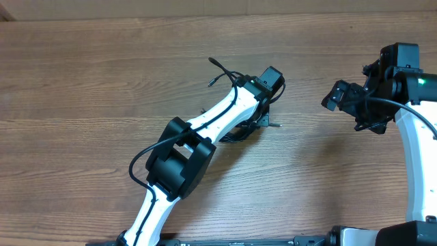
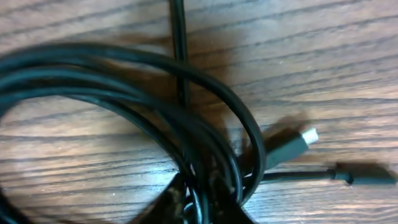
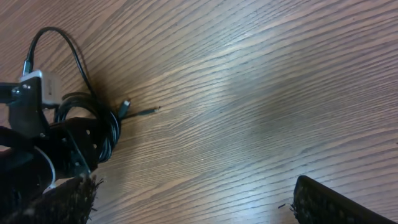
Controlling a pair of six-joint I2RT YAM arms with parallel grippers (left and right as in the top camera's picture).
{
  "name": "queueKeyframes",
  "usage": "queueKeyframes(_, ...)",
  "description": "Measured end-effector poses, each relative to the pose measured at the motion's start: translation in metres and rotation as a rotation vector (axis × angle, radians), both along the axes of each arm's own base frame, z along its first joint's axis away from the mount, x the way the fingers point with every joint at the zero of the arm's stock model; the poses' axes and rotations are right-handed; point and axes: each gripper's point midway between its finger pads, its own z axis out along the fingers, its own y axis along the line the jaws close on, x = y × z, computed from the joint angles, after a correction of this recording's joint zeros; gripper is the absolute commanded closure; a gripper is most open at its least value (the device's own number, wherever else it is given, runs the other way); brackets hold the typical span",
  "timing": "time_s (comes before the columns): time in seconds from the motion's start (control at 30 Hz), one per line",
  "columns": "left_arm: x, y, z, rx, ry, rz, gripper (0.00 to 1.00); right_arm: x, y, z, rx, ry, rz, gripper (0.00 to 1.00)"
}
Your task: Untangle cables
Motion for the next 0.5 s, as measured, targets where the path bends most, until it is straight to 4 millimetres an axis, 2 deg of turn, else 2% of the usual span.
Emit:
queueKeyframes(0.33,-0.006,0.005,0.002,0.013,0.036,-0.012,0.96,0.001,0.0,0.0,0.0,-0.003,0.0,0.0)
queueKeyframes(0.43,-0.004,0.007,0.013,-0.012,0.067,-0.034,0.96,0.002,0.0,0.0,-0.001,-0.007,0.0,0.0)
queueKeyframes(0.5,0.002,0.004,0.032,-0.068,0.072,-0.056,0.96,0.003,0.001,0.001,0.005,-0.012,0.002,0.0)
